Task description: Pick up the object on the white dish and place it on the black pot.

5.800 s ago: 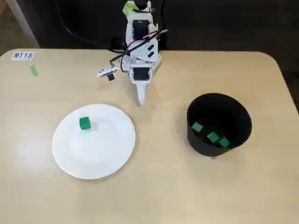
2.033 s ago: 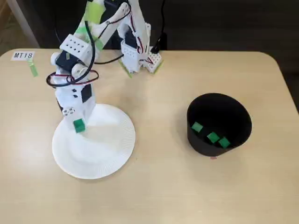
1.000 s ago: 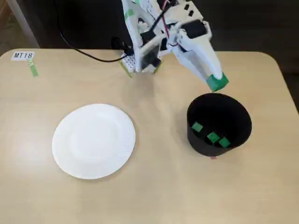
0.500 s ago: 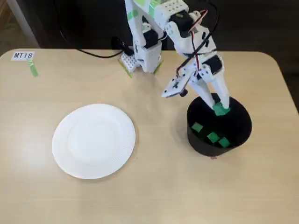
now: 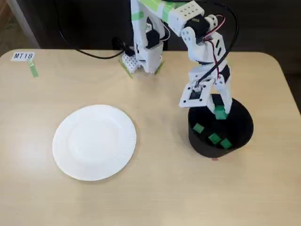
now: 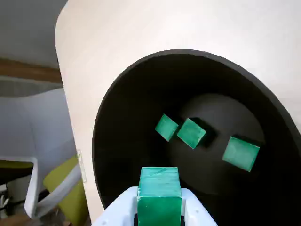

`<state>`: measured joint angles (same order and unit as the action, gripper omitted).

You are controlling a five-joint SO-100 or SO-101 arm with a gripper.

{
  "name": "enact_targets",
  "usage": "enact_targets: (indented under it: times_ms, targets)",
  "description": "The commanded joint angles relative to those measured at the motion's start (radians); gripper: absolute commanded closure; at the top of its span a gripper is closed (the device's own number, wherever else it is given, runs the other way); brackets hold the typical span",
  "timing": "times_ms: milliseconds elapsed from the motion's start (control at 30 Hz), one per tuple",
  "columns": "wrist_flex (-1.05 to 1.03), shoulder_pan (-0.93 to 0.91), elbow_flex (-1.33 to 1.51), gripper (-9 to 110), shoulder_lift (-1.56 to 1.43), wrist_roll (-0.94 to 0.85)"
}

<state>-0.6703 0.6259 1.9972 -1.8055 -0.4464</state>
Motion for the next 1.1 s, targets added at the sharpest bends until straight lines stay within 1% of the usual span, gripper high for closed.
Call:
enact_targets:
  times_ms: [0, 400, 433, 500, 533, 600, 633, 733, 767, 833, 867, 967, 1067]
  targets:
    - [-0.018, 0.002, -0.067, 102, 0.005, -0.017]
    - [-0.100, 0.014, -0.156, 101, 0.067, -0.035]
    - [-0.104, 0.014, -0.160, 95, 0.067, -0.037]
    - [-0.121, 0.009, -0.161, 77, 0.058, -0.063]
    - [-0.129, 0.006, -0.161, 71, 0.054, -0.072]
    - [-0.133, 0.002, -0.161, 65, 0.046, -0.072]
    - [-0.133, -0.002, -0.161, 65, 0.043, -0.071]
    - [-0.135, -0.011, -0.166, 67, 0.034, -0.060]
    - [-0.135, -0.015, -0.166, 72, 0.031, -0.054]
    - [-0.135, -0.025, -0.170, 95, 0.026, -0.026]
    - [-0.138, -0.031, -0.173, 101, 0.025, -0.009]
    - [-0.164, -0.061, -0.179, 101, -0.026, 0.025]
    - [-0.186, -0.138, -0.179, 101, -0.135, 0.104]
